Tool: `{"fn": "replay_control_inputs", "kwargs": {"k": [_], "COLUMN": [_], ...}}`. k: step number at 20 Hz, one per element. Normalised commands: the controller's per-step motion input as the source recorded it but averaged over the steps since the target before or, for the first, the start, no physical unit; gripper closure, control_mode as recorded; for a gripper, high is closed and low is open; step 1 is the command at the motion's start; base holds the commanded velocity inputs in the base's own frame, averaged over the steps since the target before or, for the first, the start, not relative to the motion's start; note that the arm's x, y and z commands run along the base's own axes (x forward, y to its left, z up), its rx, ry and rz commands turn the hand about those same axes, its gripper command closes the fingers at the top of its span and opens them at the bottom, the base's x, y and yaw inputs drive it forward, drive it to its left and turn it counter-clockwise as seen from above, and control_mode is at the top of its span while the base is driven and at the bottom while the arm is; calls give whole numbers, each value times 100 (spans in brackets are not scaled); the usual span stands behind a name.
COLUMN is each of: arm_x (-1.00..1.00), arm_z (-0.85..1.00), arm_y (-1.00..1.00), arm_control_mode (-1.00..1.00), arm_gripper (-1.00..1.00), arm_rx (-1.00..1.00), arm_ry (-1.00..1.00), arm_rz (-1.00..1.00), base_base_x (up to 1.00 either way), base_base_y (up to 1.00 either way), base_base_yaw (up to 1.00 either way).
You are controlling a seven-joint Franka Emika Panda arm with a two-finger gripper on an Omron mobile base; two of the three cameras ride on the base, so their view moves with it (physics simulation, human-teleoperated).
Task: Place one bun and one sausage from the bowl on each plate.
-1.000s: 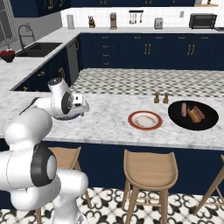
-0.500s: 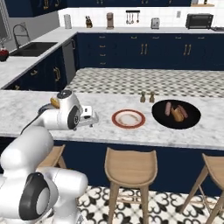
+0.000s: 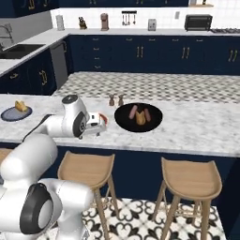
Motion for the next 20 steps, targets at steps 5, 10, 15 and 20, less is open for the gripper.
{"fn": "replay_control_inputs", "kwargs": {"k": [5,10,15,20], "arm_x": [0,0,0,0], "arm_z": [0,0,0,0], "arm_y": [0,0,0,0], "arm_control_mode": [100,100,100,100], "arm_gripper": [-100,-100,-100,-100], "arm_rx": [0,0,0,0], "arm_ry": [0,0,0,0], "arm_rz": [0,0,0,0], "base_base_x": [54,74,63,-7], "base_base_y": [-100,-78,-100,-100], "base_base_yaw": [20,14,0,0]}}
